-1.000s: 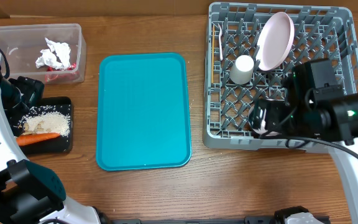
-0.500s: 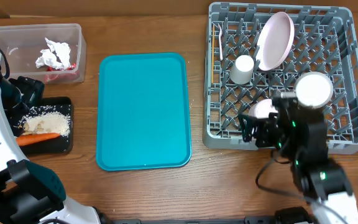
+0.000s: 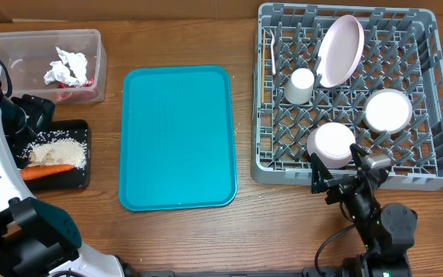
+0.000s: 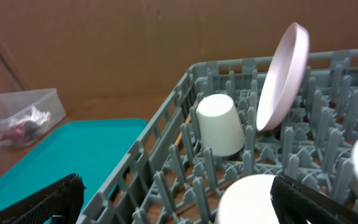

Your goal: Sort waste into correct bins and load items into the dishwasher rack

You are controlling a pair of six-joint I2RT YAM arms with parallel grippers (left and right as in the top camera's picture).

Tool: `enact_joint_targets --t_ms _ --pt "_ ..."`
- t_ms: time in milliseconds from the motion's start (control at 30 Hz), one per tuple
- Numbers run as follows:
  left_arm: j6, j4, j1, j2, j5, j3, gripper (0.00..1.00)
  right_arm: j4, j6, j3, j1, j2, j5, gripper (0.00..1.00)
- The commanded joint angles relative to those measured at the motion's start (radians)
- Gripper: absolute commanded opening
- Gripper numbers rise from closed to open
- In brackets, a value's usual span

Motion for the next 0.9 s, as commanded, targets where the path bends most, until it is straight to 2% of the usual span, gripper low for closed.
enact_joint_targets --t_ms 0,267,500,633,867 --pt "-0.003 -0.002 -0.01 0.013 -0.006 -0.005 1.0 0.057 -0.007 -0.069 -0.025 -0.059 -0.009 1.0" --pt "-0.003 -0.002 -0.01 0.013 -0.006 -0.005 1.0 0.156 -0.083 -0.163 -0.036 -0.214 -0.014 1.0" --pt "-0.003 -0.002 -0.01 0.013 -0.006 -0.005 1.0 0.094 -0.138 -0.162 -0.071 -0.253 -0.013 1.0" --pt "-0.003 -0.002 -0.01 0.013 -0.006 -0.005 1.0 0.003 -0.137 -0.162 -0.104 -0.253 0.027 1.0" --pt "-0.003 -0.002 -0.01 0.013 -0.006 -0.005 1.0 -0.001 -0.137 -0.162 -0.118 -0.253 0.103 1.0"
